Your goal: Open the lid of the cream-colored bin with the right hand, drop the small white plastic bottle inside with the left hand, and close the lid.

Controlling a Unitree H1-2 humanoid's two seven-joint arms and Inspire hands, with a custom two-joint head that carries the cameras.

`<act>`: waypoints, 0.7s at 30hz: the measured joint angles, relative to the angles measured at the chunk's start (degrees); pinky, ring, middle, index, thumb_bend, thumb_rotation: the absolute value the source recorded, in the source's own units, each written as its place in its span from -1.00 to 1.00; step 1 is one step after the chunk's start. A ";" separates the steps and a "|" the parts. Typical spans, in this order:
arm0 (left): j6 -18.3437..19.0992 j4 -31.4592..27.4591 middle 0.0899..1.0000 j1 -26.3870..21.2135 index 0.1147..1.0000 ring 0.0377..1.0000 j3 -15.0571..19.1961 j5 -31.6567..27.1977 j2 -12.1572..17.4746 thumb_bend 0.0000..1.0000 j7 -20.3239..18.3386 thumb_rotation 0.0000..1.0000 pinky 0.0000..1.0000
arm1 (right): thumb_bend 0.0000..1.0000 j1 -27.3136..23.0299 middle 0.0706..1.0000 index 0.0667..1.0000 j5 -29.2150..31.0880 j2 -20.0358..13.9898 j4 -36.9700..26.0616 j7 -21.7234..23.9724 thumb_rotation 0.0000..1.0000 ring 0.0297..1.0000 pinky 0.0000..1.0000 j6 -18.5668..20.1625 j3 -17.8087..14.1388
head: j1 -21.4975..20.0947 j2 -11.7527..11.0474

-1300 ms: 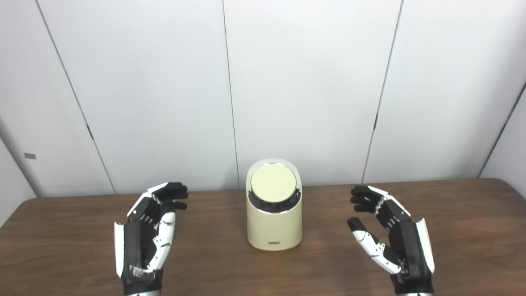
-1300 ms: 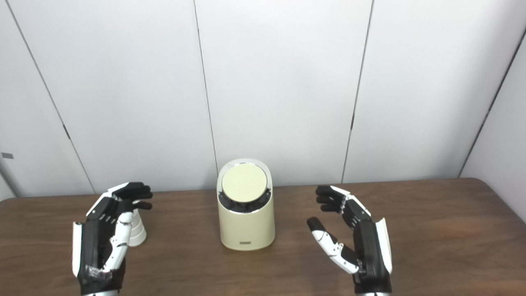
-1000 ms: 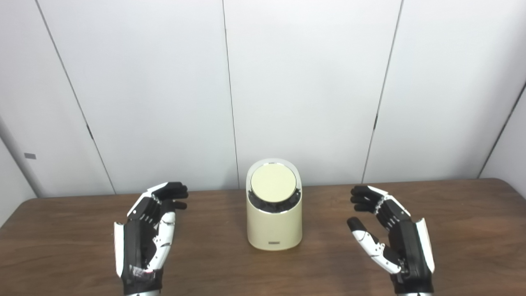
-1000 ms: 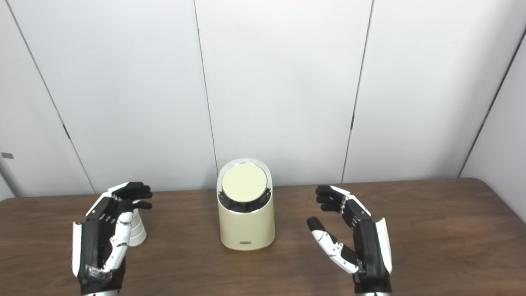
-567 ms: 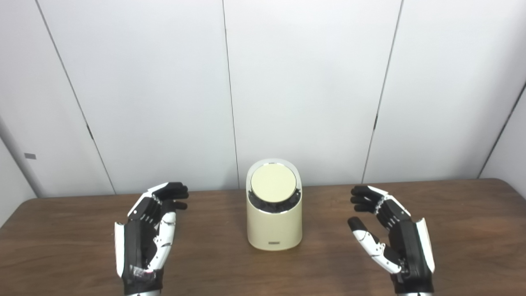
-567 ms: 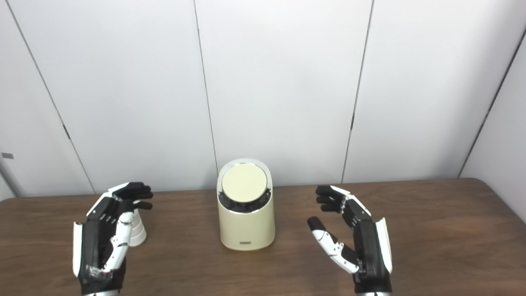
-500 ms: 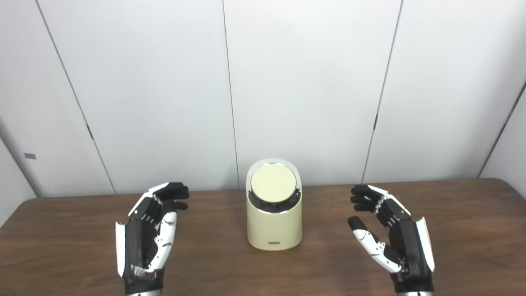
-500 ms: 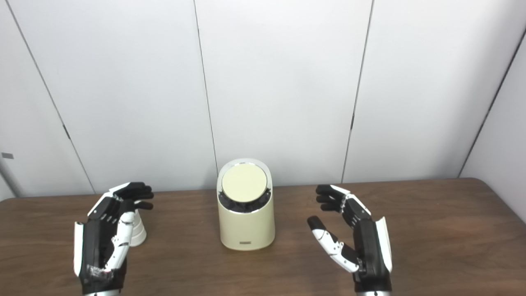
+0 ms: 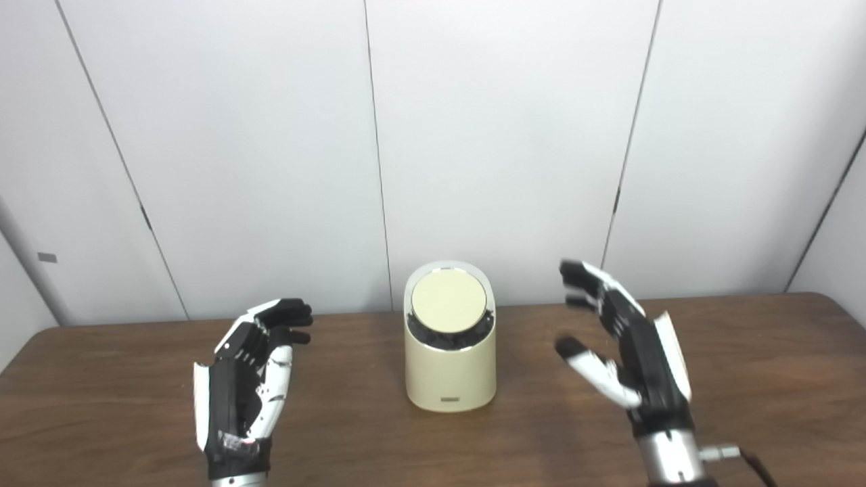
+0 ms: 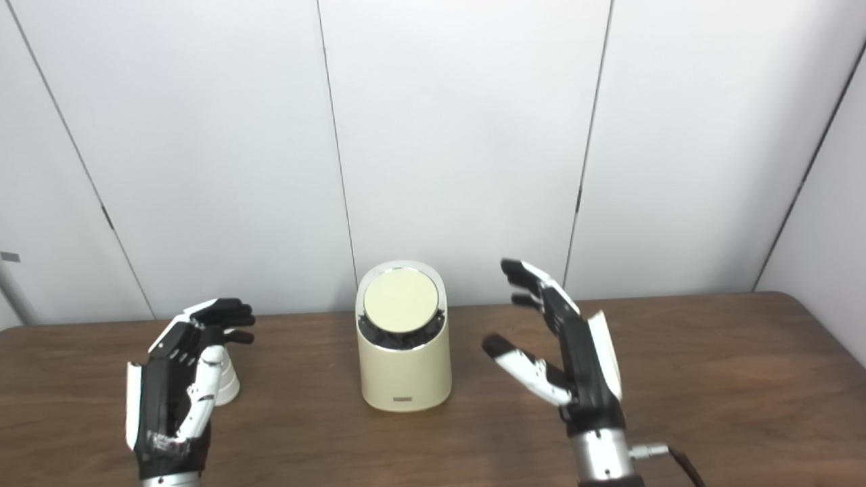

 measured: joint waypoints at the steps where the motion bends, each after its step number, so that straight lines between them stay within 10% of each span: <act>1: 0.00 0.05 0.21 0.00 0.19 0.22 0.00 0.11 -0.03 -0.45 0.04 0.02 0.08 | 0.66 -0.97 0.66 0.58 -0.61 0.01 -0.20 0.38 0.48 0.69 0.50 1.80 0.21 | 0.09 0.00; 21: -0.01 0.07 0.22 -0.18 0.20 0.22 0.03 0.22 -0.99 -0.47 0.41 0.00 0.09 | 0.81 -12.93 0.74 0.76 -11.71 -0.99 5.98 3.49 0.08 0.67 0.40 14.83 6.10 | 0.44 0.17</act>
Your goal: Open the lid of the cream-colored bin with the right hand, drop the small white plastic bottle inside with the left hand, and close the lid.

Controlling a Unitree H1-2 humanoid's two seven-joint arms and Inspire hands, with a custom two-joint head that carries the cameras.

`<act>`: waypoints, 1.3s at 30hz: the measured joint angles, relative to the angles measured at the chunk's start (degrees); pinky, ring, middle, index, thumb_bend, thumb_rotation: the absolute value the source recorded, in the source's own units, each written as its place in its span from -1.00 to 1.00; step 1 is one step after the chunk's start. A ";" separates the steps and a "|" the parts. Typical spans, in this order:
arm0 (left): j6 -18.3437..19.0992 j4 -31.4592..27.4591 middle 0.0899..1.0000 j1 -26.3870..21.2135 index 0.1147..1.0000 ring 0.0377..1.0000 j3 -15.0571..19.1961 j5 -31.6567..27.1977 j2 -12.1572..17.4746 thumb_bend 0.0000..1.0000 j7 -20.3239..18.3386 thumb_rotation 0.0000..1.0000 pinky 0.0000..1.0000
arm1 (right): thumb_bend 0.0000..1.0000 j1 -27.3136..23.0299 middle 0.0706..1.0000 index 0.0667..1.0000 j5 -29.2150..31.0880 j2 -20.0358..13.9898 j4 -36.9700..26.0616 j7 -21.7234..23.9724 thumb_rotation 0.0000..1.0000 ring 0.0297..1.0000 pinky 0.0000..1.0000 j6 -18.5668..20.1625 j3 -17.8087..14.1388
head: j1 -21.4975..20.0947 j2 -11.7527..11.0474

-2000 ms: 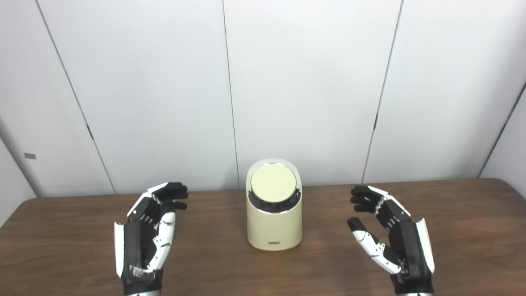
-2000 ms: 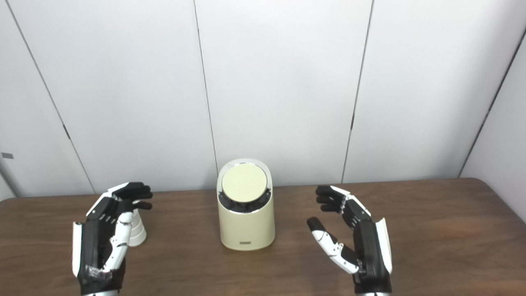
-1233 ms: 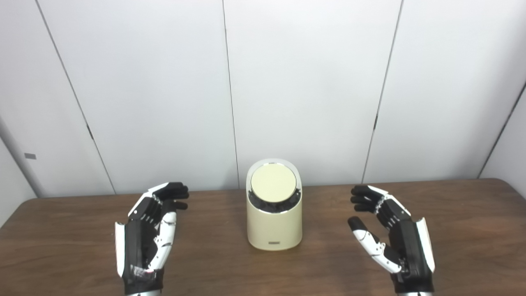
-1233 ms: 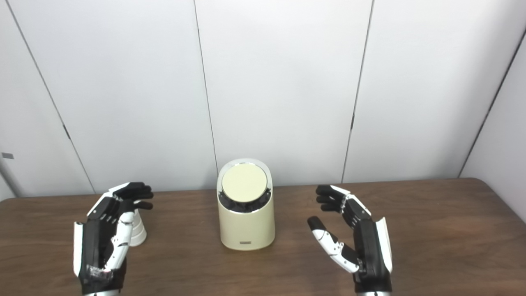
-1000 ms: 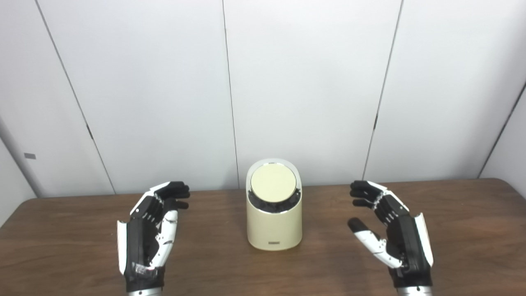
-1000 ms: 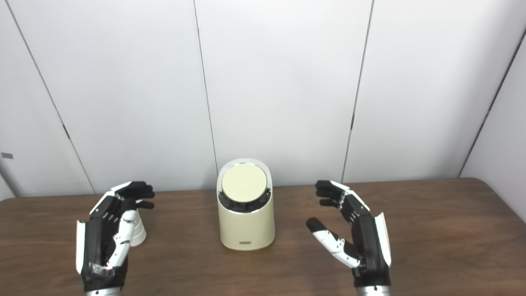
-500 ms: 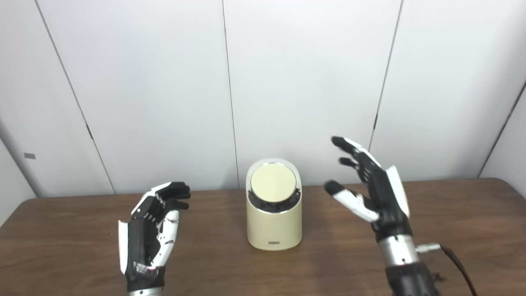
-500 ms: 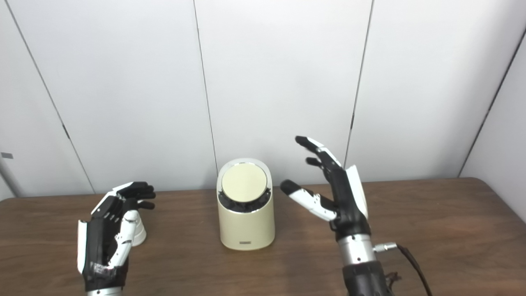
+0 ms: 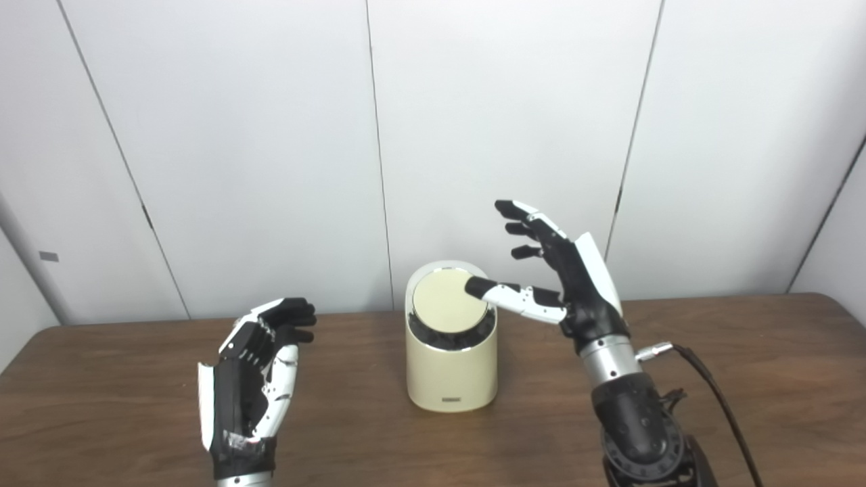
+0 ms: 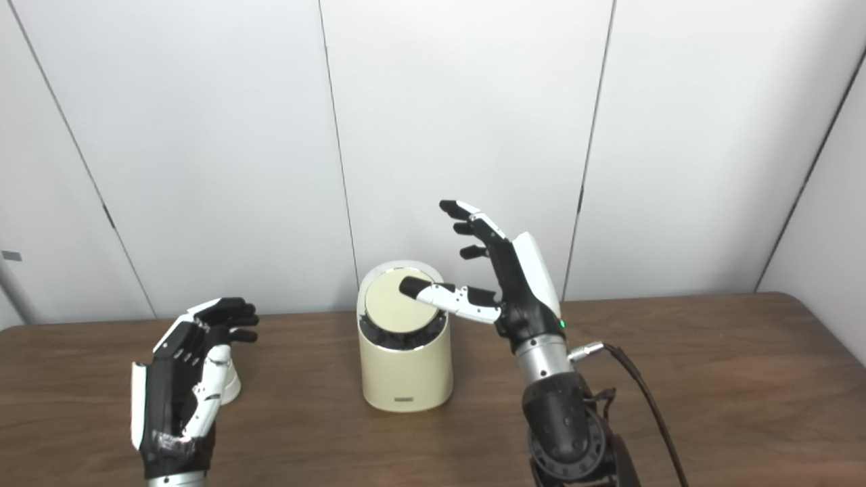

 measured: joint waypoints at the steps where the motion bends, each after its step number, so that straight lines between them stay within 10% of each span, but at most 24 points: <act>1: 0.00 0.00 0.22 -0.05 0.19 0.22 -0.01 0.00 -0.04 -0.47 0.01 0.00 0.09 | 0.82 -0.39 0.75 0.78 -0.51 0.00 0.69 -0.11 0.05 0.68 0.40 0.16 0.06 | 0.00 0.00; 10: 0.00 -0.02 0.21 -0.21 0.19 0.22 -0.11 0.30 -0.86 -0.47 0.18 -0.02 0.09 | 0.98 -2.96 0.90 0.96 -8.30 -0.09 7.16 -3.76 -0.02 0.79 0.47 1.80 2.27 | 0.44 0.00; 19: 0.01 -0.28 0.21 -0.28 0.19 0.22 -0.17 0.37 -1.54 -0.46 1.00 0.00 0.08 | 0.97 -5.91 0.98 1.00 -12.39 -0.71 12.37 -5.10 -0.27 0.94 0.95 1.73 4.26 | 0.79 0.09; 39: 0.51 -3.25 0.21 -0.29 0.18 0.21 -0.77 0.76 -2.37 -0.46 1.27 -0.01 0.07 | 0.99 -5.89 1.00 0.99 -13.55 -1.62 14.55 -5.44 -0.43 1.00 1.00 1.77 5.60 | 1.06 0.88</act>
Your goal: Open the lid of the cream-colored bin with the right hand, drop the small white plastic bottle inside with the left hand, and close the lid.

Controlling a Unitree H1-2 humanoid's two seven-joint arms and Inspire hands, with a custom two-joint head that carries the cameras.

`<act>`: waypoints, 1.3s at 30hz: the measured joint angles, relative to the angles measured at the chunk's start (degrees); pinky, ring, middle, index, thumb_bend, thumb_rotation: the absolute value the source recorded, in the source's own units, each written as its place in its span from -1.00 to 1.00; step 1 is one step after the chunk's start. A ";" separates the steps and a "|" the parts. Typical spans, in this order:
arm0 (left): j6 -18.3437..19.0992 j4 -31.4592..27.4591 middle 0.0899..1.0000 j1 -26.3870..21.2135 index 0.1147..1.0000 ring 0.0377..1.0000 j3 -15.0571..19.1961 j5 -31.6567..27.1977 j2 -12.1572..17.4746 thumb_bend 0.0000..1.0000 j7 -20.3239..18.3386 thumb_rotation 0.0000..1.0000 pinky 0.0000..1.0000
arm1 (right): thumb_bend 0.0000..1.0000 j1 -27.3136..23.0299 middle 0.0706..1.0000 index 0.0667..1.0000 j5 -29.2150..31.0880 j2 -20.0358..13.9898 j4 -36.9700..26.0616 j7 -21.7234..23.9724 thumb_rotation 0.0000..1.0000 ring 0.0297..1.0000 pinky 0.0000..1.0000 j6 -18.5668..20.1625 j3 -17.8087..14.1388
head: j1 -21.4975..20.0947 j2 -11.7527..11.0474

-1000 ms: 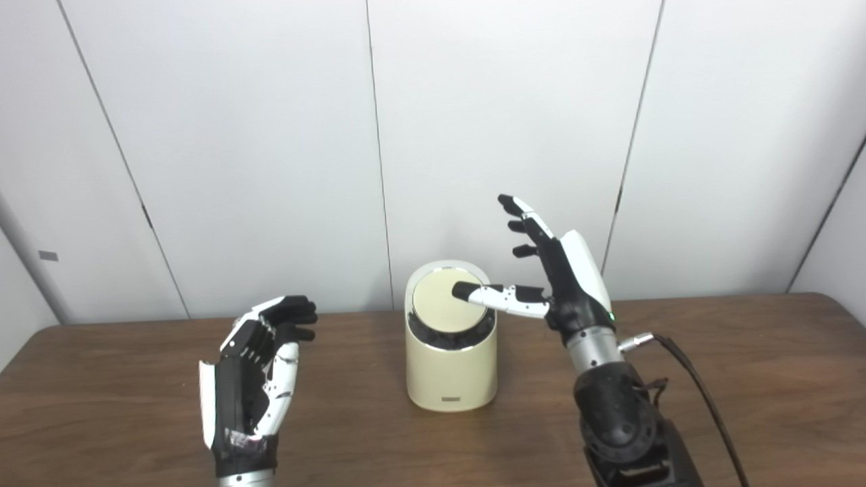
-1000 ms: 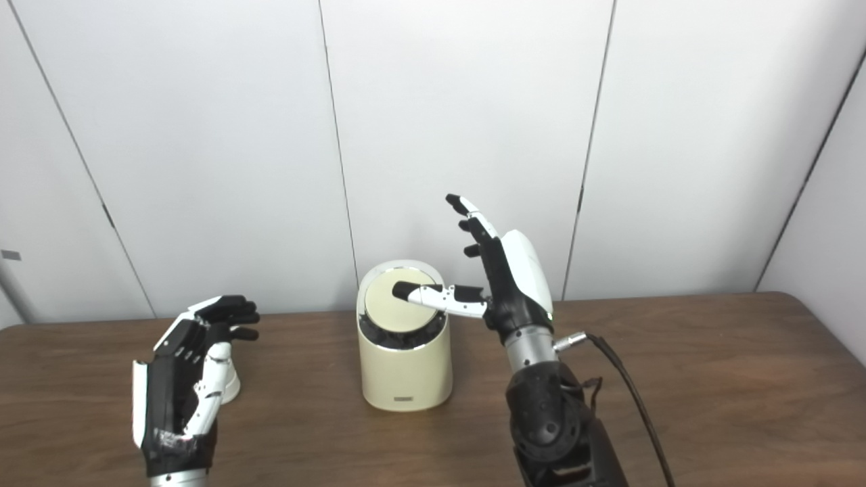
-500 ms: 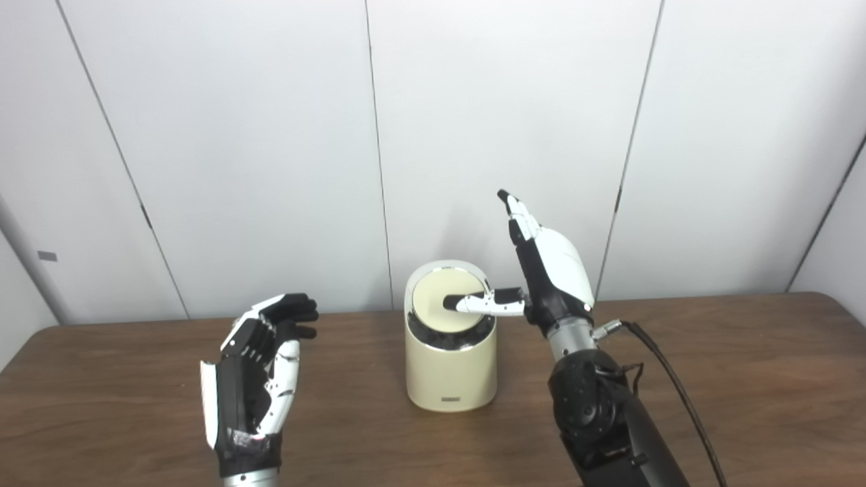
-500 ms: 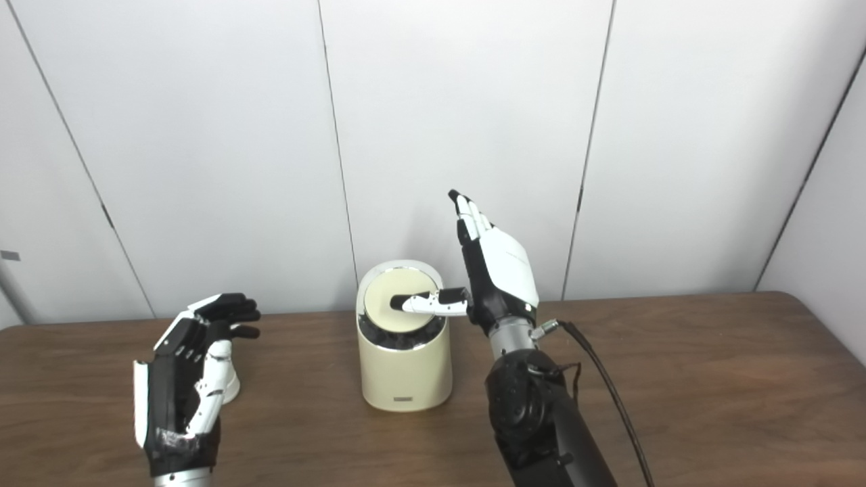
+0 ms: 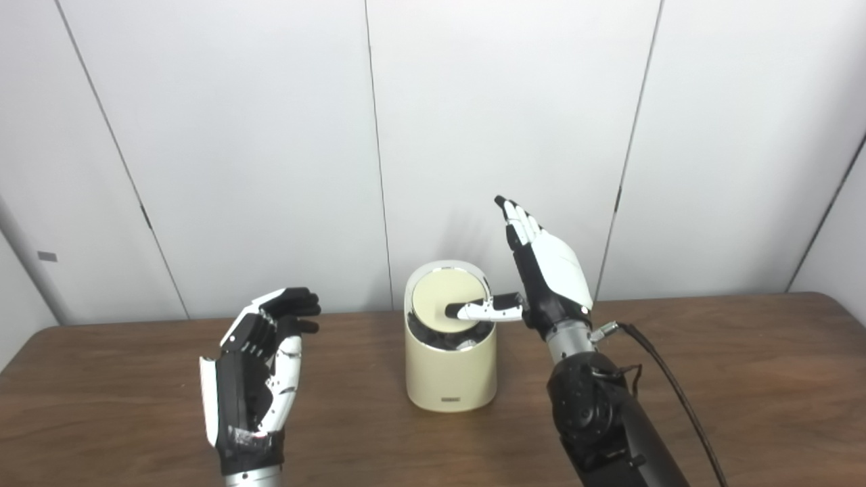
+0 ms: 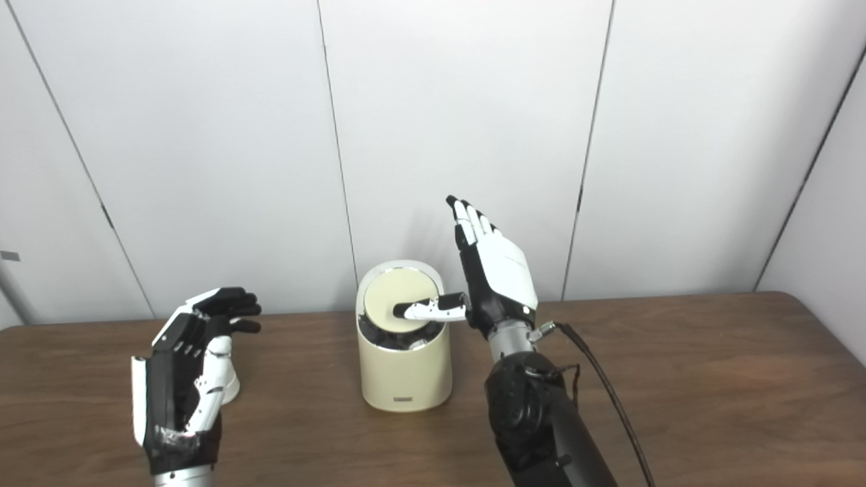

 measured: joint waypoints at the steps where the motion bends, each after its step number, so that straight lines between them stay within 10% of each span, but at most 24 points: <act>1: 0.00 -0.26 0.21 -0.01 0.18 0.21 -0.02 0.00 0.00 -0.46 0.00 -0.01 0.07 | 0.99 0.01 1.00 0.99 -0.02 -0.07 0.00 0.00 -0.43 1.00 0.99 0.00 0.07 | 0.00 0.17; 21: 0.40 -0.82 0.21 0.00 0.18 0.21 -0.84 0.00 -0.08 -0.43 -0.10 0.02 0.07 | 0.87 0.35 0.96 0.96 -3.48 0.29 -0.09 0.43 -0.68 0.99 1.00 2.26 2.82 | 0.35 0.44; 39: 0.49 -0.94 0.21 0.00 0.18 0.22 -0.86 -0.02 -0.20 -0.45 -0.07 0.01 0.08 | 0.74 -0.10 0.94 0.96 -4.85 0.26 1.29 -0.14 -0.52 0.97 1.00 2.34 3.29 | 0.18 0.35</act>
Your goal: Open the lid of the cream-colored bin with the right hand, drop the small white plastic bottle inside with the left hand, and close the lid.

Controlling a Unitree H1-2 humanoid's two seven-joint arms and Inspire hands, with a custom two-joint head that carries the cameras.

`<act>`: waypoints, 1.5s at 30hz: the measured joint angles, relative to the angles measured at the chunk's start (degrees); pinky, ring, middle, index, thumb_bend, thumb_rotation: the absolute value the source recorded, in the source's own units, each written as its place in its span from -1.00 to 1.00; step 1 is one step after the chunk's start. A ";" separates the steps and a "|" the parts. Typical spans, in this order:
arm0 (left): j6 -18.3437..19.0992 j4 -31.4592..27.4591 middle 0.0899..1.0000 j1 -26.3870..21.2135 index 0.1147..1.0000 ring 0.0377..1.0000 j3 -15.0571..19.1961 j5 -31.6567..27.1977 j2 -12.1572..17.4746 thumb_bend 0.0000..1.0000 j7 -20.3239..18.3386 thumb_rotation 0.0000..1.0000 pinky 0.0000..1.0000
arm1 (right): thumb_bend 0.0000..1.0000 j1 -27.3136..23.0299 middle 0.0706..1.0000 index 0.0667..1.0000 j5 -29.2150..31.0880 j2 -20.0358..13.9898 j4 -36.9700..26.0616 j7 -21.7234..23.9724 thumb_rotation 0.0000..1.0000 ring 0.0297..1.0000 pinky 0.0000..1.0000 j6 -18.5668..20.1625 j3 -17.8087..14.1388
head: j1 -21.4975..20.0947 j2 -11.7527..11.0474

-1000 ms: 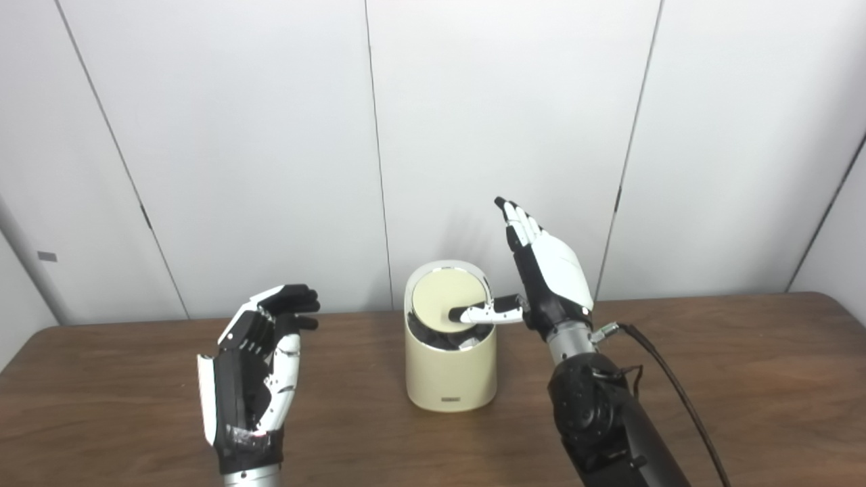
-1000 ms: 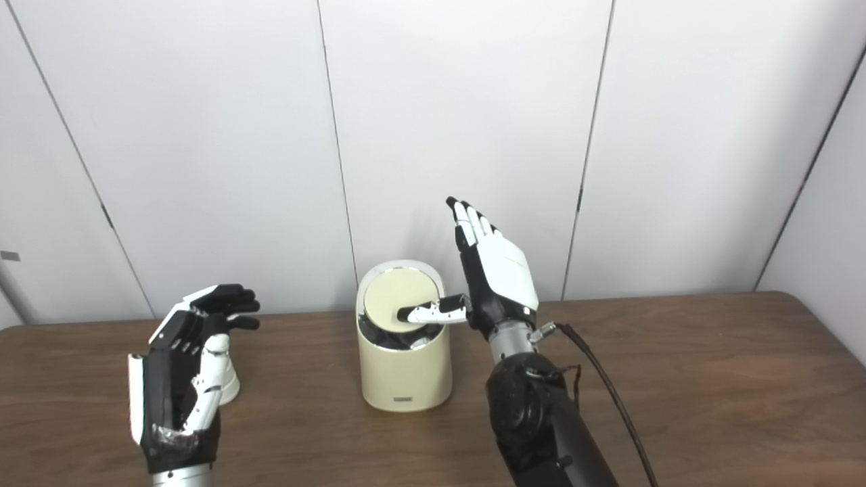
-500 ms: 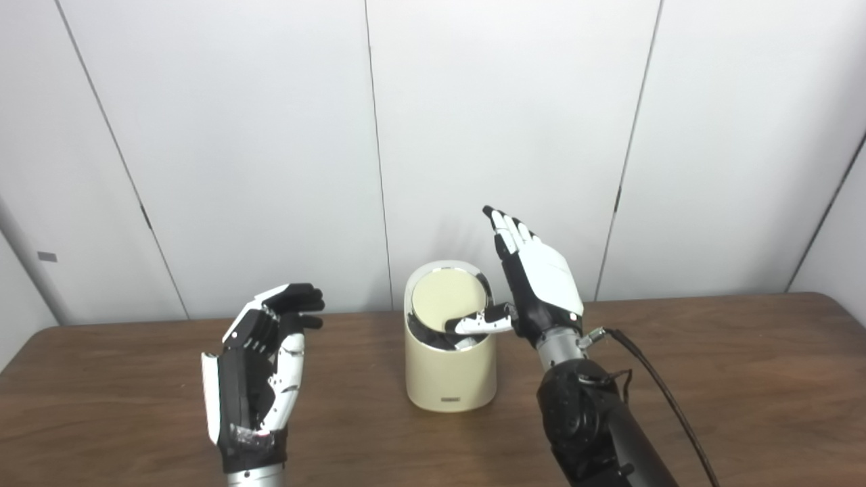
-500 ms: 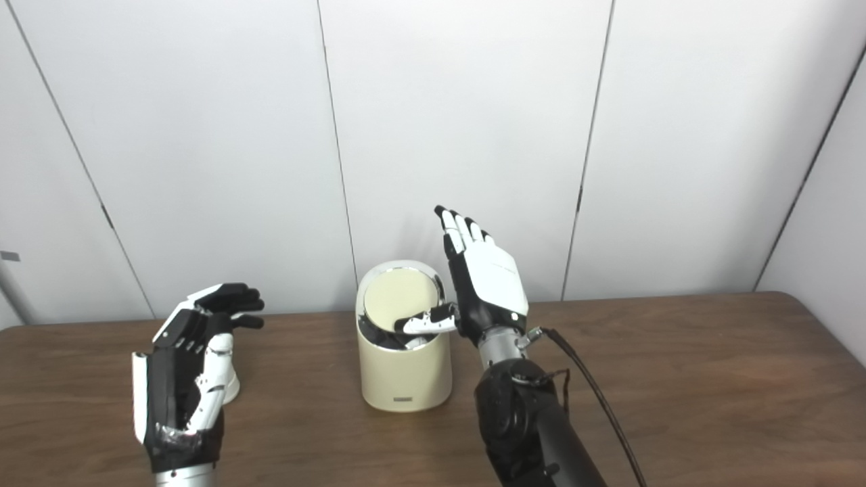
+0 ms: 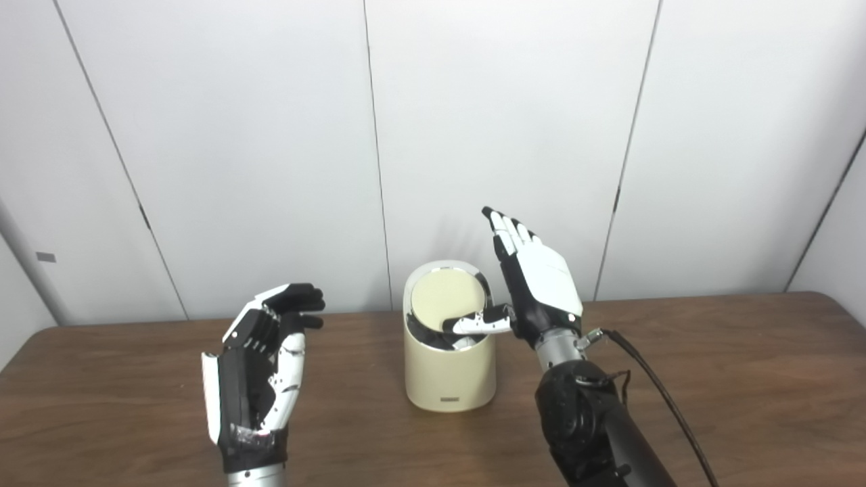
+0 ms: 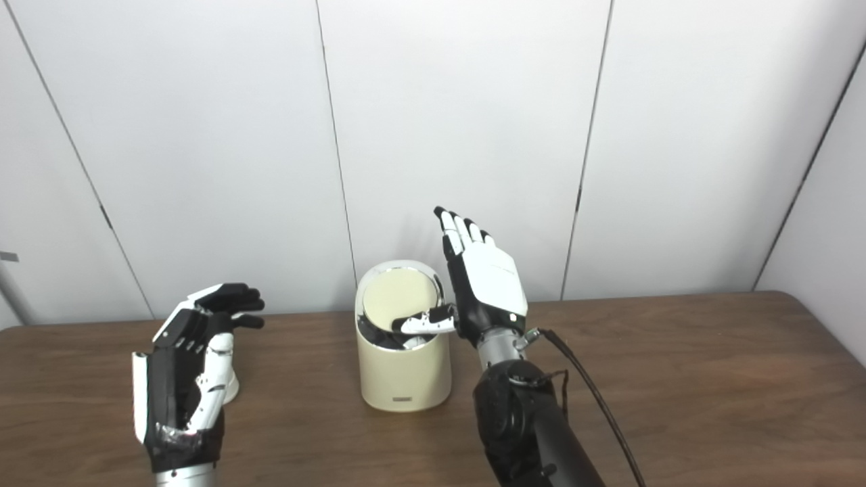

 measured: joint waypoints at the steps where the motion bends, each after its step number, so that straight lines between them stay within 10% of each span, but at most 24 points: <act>1: 0.00 0.00 0.21 0.00 0.18 0.22 -0.01 -0.01 0.00 -0.44 -0.02 0.01 0.08 | 0.73 -0.21 0.95 0.96 0.00 0.01 0.31 0.01 -0.51 0.97 1.00 0.08 -0.08 | 0.00 0.00; 13: 0.08 0.00 0.20 0.00 0.18 0.21 -0.03 -0.31 0.01 -0.43 -0.08 0.01 0.07 | 0.75 -2.63 0.92 0.92 6.51 1.34 1.04 4.63 -0.65 0.88 0.89 6.22 -3.95 | -0.18 -0.09; 45: 0.40 0.00 0.21 0.00 0.18 0.22 -0.11 -0.72 -0.01 -0.44 -0.18 -0.01 0.08 | 0.81 -3.00 0.93 0.91 6.88 1.61 1.22 5.52 -0.90 0.89 0.87 6.29 -4.44 | -0.26 0.18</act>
